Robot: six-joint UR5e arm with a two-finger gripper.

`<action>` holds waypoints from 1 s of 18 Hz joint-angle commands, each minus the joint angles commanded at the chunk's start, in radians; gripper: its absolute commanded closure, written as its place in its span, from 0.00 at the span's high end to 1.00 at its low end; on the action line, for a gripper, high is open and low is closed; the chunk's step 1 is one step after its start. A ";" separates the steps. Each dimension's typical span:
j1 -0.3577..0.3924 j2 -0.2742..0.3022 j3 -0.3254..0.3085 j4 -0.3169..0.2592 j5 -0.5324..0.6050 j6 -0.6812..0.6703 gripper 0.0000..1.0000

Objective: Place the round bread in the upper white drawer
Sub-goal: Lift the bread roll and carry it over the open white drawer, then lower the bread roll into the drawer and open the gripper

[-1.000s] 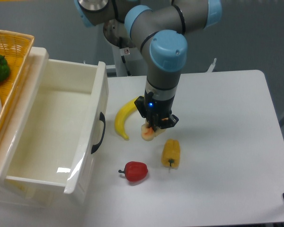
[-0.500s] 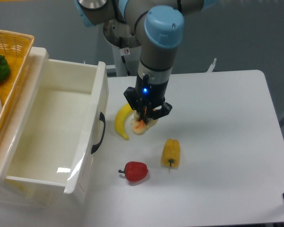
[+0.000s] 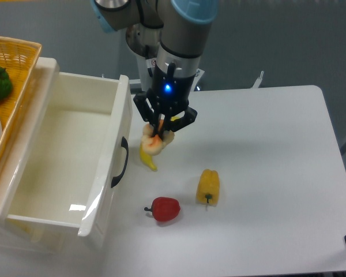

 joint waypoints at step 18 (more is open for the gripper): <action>-0.118 0.015 -0.015 0.003 -0.132 -0.075 0.16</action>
